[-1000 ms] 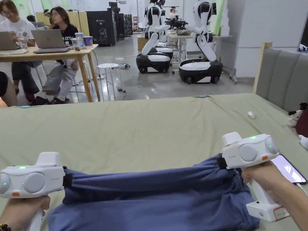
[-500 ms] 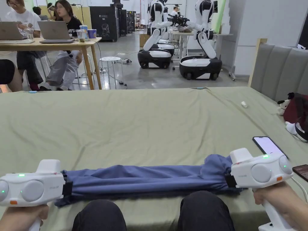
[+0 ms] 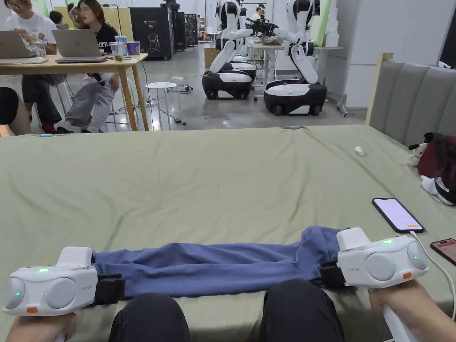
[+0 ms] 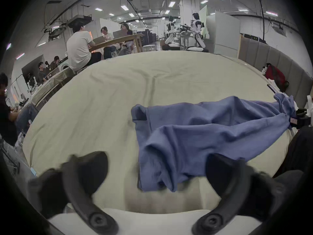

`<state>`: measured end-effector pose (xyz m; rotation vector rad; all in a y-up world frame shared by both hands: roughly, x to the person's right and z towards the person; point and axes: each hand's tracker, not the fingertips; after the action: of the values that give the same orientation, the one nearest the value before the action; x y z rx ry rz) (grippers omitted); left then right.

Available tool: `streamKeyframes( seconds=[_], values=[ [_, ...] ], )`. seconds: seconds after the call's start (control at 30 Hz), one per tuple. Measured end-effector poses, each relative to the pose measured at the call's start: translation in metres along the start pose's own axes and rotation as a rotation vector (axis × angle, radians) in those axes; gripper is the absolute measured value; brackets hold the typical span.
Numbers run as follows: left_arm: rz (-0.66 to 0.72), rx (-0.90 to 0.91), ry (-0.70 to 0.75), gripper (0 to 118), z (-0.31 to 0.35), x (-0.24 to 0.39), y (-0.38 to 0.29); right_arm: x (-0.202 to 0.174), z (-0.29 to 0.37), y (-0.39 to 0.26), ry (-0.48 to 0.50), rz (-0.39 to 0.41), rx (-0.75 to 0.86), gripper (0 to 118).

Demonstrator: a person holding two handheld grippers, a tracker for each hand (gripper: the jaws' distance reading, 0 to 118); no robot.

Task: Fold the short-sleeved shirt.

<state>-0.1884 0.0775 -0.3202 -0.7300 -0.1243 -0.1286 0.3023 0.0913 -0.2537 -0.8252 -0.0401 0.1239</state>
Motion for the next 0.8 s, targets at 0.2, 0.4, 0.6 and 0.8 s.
streamKeyframes(
  seconds=[0.2,0.4,0.6,0.8],
  values=[
    [0.003,0.102,-0.021,117,0.031,0.0,0.016,-0.012,0.036,0.015,-0.013,0.022,0.125,110],
    [-0.01,0.138,0.024,0,0.044,-0.003,0.021,-0.017,0.056,0.03,-0.031,0.036,0.181,1],
    [0.029,0.122,-0.014,0,0.039,-0.017,0.018,-0.017,0.061,0.03,-0.013,0.036,0.188,0],
    [0.155,0.132,-0.101,78,0.032,-0.041,0.017,-0.017,0.055,0.03,0.013,0.047,0.181,0]
  ],
)
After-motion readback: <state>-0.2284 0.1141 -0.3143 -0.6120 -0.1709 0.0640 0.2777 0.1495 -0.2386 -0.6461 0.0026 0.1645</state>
